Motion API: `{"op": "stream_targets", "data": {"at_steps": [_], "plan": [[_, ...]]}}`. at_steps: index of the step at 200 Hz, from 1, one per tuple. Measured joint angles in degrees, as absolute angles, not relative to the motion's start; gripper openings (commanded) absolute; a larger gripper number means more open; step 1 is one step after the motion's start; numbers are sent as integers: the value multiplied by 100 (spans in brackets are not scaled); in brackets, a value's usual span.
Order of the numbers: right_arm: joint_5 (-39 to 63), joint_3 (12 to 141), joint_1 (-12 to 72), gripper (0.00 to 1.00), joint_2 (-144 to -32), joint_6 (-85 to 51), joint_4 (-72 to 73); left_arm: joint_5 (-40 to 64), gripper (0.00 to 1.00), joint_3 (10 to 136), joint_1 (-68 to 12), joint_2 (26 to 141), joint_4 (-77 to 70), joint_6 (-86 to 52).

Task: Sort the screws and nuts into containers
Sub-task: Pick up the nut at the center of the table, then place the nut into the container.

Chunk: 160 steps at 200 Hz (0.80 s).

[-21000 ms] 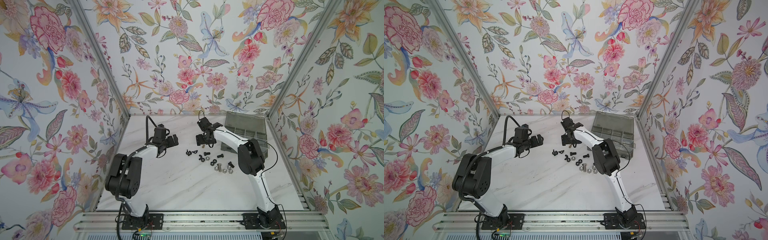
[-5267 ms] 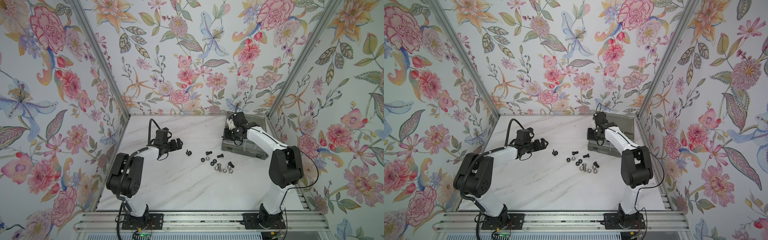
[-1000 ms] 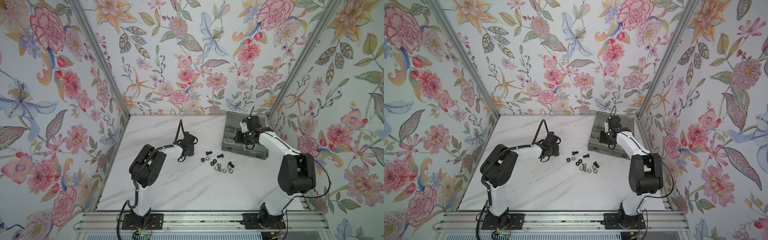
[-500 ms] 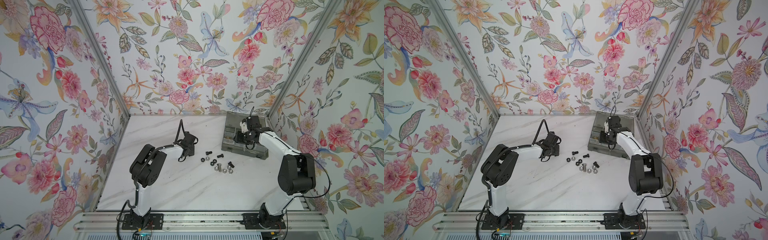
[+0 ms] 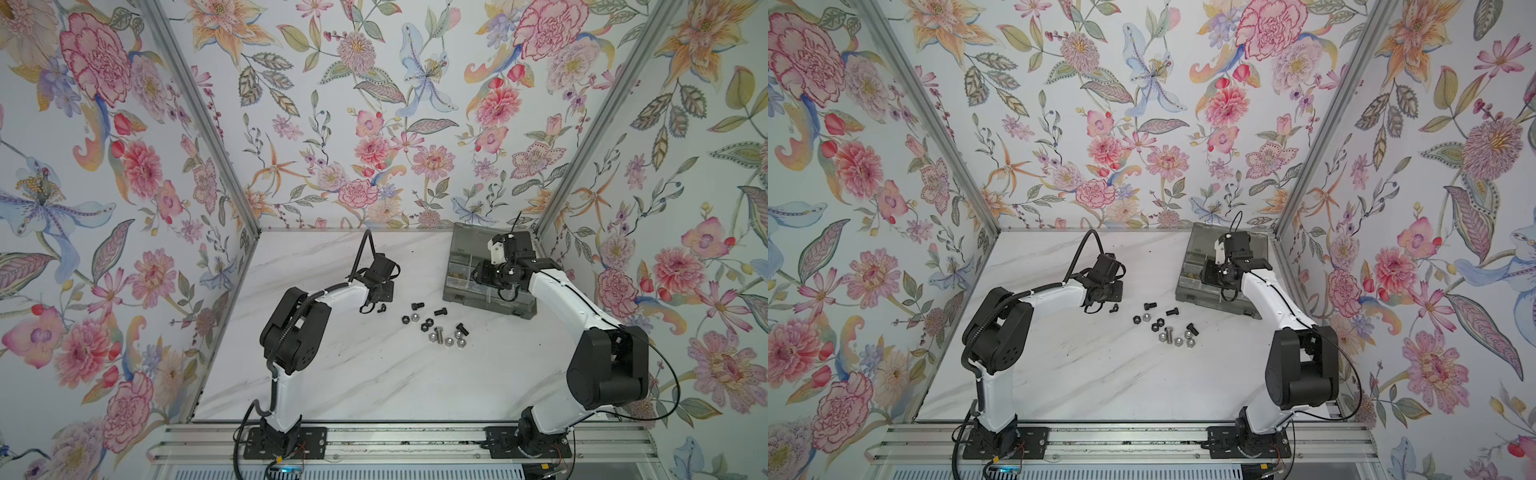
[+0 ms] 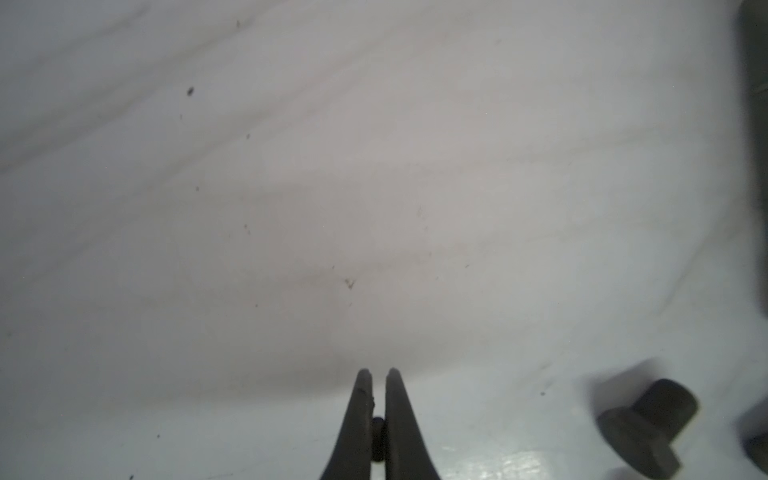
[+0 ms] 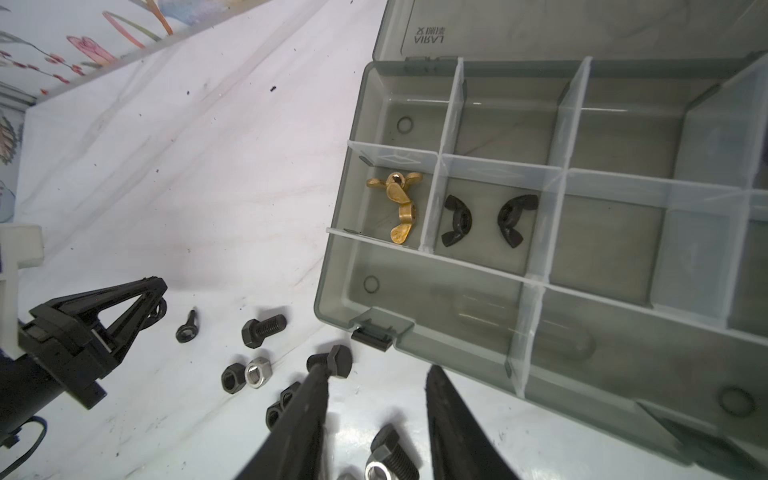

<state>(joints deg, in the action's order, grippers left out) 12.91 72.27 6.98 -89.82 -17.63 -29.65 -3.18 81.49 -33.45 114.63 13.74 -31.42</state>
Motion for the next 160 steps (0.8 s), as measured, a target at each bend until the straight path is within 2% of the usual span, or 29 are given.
{"op": "stream_targets", "data": {"at_steps": [36, 78, 122, 160], "plan": [[1214, 6825, 443, 43, -8313, -2012, -2867, 198, 0, 10077, -3448, 11939, 1347, -2805], [1039, 6211, 71, 43, -7749, -2327, -2794, 1116, 0, 11810, -3778, 13187, 797, -2655], [904, 5725, -121, 43, -7358, -2547, -2755, 2246, 0, 11926, -4005, 14014, -548, -2921], [849, 5581, -202, 43, -7207, -2644, -2744, 2904, 0, 11815, -4202, 14252, -2139, -3284]]}}
